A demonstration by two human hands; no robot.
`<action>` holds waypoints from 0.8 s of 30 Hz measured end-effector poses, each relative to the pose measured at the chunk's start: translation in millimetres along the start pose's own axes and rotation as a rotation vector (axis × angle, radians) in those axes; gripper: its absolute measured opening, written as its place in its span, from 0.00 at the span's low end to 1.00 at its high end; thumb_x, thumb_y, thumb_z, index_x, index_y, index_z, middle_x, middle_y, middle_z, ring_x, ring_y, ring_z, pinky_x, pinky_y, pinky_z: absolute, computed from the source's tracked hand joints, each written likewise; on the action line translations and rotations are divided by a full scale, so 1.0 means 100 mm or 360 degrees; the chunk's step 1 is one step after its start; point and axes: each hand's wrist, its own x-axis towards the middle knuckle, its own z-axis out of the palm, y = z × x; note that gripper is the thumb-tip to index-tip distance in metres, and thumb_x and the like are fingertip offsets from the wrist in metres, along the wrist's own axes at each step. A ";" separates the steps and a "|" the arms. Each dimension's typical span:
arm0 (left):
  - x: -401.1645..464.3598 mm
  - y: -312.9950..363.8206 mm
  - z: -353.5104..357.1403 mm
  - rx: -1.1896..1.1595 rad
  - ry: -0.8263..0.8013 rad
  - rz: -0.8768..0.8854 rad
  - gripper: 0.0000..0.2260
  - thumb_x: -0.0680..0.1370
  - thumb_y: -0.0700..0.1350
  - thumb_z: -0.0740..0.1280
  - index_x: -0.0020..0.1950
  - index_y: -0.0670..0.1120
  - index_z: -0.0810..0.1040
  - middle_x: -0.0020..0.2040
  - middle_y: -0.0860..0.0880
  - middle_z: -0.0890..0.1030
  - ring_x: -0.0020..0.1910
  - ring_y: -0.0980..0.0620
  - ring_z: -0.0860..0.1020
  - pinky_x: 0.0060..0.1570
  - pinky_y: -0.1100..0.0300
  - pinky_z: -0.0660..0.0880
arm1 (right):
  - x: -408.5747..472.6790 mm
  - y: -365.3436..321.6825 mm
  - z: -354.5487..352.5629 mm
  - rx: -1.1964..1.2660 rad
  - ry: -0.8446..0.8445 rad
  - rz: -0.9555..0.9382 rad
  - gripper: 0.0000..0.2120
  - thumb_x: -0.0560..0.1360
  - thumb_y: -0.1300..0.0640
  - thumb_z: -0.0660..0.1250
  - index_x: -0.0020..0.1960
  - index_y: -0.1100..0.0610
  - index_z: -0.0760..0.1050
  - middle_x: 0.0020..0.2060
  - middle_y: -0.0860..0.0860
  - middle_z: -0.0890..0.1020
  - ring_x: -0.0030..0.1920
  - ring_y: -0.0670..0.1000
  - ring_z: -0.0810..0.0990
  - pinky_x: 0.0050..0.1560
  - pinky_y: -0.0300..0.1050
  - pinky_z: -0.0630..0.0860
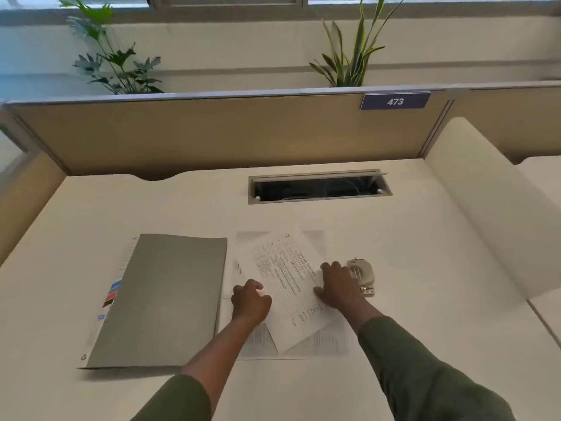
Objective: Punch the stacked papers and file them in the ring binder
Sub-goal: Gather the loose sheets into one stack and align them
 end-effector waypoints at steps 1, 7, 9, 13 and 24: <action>0.00 0.02 0.02 -0.0049 0.0039 -0.0097 0.15 0.73 0.43 0.65 0.60 0.47 0.73 0.62 0.42 0.68 0.59 0.43 0.73 0.50 0.56 0.74 | 0.01 0.00 0.01 0.0009 -0.0018 0.0040 0.30 0.75 0.44 0.66 0.71 0.56 0.62 0.66 0.55 0.68 0.67 0.59 0.68 0.59 0.56 0.75; -0.02 0.17 0.08 -0.0770 0.0151 -0.0524 0.24 0.72 0.39 0.69 0.66 0.46 0.67 0.63 0.44 0.69 0.44 0.49 0.77 0.37 0.56 0.80 | 0.12 0.05 0.01 0.0160 -0.0075 0.0141 0.33 0.70 0.44 0.73 0.67 0.56 0.63 0.63 0.55 0.67 0.65 0.60 0.69 0.57 0.61 0.75; -0.02 0.17 0.09 -0.0895 0.0148 -0.0570 0.27 0.72 0.38 0.69 0.69 0.44 0.64 0.58 0.45 0.73 0.44 0.51 0.76 0.36 0.58 0.78 | 0.14 0.06 0.02 0.0162 -0.0067 0.0138 0.34 0.69 0.43 0.74 0.66 0.56 0.63 0.63 0.55 0.68 0.64 0.60 0.71 0.58 0.60 0.75; -0.01 0.16 0.12 -0.0781 0.0105 -0.0559 0.28 0.72 0.40 0.69 0.71 0.42 0.64 0.57 0.45 0.76 0.52 0.46 0.78 0.44 0.55 0.79 | 0.16 0.09 0.04 0.0226 -0.0064 0.0147 0.36 0.69 0.45 0.75 0.67 0.59 0.62 0.62 0.57 0.69 0.64 0.60 0.71 0.59 0.56 0.75; -0.07 0.02 -0.04 -0.0420 0.0320 -0.0413 0.24 0.75 0.46 0.68 0.69 0.40 0.68 0.64 0.42 0.74 0.57 0.45 0.76 0.49 0.58 0.70 | 0.09 0.16 -0.03 0.0965 -0.0003 0.0128 0.14 0.78 0.57 0.65 0.61 0.60 0.74 0.56 0.54 0.81 0.54 0.55 0.79 0.48 0.43 0.70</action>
